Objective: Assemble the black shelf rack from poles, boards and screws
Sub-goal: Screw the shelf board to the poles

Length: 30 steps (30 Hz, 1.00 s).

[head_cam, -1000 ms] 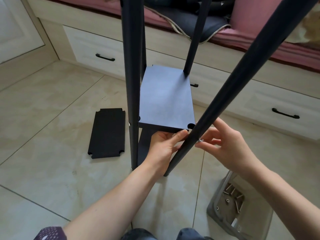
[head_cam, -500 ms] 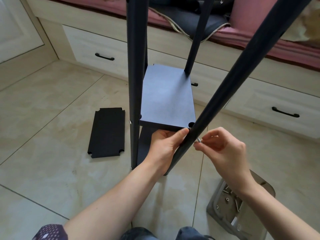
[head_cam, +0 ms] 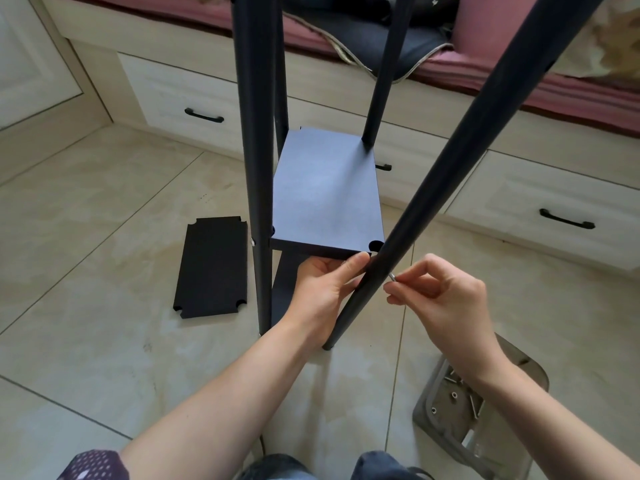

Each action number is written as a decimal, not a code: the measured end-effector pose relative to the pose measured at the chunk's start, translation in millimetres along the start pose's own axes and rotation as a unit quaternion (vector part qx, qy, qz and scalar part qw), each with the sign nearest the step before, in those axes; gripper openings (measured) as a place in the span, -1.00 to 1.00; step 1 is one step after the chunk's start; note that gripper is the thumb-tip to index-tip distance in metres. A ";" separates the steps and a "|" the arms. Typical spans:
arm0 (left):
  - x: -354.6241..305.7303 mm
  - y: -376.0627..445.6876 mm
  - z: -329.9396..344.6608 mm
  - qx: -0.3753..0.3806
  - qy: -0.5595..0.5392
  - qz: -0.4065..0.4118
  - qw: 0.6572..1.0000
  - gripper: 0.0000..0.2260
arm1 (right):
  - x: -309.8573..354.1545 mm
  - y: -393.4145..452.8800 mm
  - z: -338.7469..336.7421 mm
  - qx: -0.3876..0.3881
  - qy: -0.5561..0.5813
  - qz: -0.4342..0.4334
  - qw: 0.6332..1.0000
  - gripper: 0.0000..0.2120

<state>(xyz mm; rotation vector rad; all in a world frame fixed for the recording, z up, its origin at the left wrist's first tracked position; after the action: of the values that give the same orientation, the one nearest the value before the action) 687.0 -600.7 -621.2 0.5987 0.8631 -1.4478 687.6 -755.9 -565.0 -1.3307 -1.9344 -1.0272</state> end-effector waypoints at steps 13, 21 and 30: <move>-0.2 -0.4 0.4 0.009 -0.021 -0.008 1.000 -0.87 | 0.5 -1.7 3.2 -0.008 -0.009 -0.008 1.000 -0.80; -2.8 -2.4 0.2 0.013 -0.031 -0.011 0.999 -0.84 | -0.5 9.0 4.0 0.040 0.011 0.019 0.999 -0.71; -3.0 -2.9 -0.8 0.024 -0.043 -0.015 0.999 -0.83 | 5.3 30.6 11.3 0.168 -0.004 -0.045 0.985 -0.51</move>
<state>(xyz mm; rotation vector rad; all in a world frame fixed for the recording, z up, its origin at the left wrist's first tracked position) 684.2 -598.4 -618.8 0.5573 0.7759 -1.5144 714.1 -737.4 -558.6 -1.0680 -2.0803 -0.6957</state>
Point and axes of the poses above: each hand's wrist, its own y-axis towards the middle knuckle, its own z-axis out of the palm, x = y × z, the point moved 7 cm from there along y, towards the middle knuckle, and after that the axes turned 8 degrees about -y, right-handed, at the moved point
